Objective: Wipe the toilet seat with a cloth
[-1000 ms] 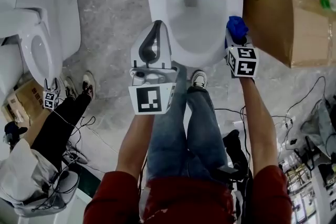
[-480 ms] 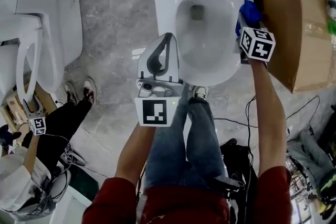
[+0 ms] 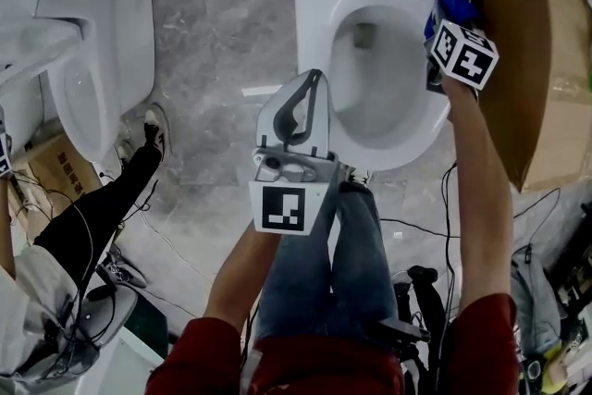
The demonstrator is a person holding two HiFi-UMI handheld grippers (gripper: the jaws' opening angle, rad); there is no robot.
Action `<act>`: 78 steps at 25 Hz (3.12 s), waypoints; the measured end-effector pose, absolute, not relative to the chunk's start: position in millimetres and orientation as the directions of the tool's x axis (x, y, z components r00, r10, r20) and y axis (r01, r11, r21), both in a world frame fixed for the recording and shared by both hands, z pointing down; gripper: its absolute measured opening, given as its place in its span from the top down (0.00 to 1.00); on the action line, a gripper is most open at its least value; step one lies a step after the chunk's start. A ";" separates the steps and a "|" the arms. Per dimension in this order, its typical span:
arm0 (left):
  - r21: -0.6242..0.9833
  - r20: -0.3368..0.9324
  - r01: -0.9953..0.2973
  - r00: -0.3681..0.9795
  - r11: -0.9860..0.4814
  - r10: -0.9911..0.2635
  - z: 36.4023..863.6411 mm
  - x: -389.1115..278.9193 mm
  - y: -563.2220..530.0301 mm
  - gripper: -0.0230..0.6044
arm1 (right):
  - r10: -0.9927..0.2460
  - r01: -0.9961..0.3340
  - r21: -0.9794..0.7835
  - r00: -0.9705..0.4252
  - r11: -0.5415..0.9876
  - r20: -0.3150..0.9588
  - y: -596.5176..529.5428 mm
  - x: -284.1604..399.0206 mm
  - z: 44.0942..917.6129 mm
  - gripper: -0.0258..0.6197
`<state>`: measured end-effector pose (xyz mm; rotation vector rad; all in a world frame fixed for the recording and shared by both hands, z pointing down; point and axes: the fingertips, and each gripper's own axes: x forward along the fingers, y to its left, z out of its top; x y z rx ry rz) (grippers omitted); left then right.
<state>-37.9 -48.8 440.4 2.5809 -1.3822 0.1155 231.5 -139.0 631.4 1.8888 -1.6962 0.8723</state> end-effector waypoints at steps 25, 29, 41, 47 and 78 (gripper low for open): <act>0.141 0.141 -0.888 0.456 -0.438 -0.879 409.5 -72.7 -64.2 0.94 | -0.751 -0.936 -0.347 -0.273 0.062 0.602 -183.3 74.7 589.1 0.87; 0.128 0.123 -0.904 0.422 -0.408 -0.898 382.7 -75.1 -73.1 0.94 | -0.828 -0.937 -0.337 -0.261 0.094 0.496 -162.7 79.9 520.1 0.87; 0.103 0.043 -0.895 0.441 -0.435 -0.897 210.0 -33.1 -24.8 0.94 | -0.950 -0.967 -0.197 -0.208 0.163 0.235 -35.9 118.6 254.0 0.87; 0.093 0.011 -0.891 0.447 -0.445 -0.894 108.3 -11.3 45.8 0.94 | -0.961 -0.962 -0.149 -0.247 0.228 0.126 49.5 130.9 122.6 0.87; 0.015 -0.060 -0.885 0.463 -0.465 -0.884 -41.0 -86.8 189.0 0.94 | -0.980 -0.980 -0.021 -0.196 0.197 -0.015 213.8 80.7 -50.9 0.87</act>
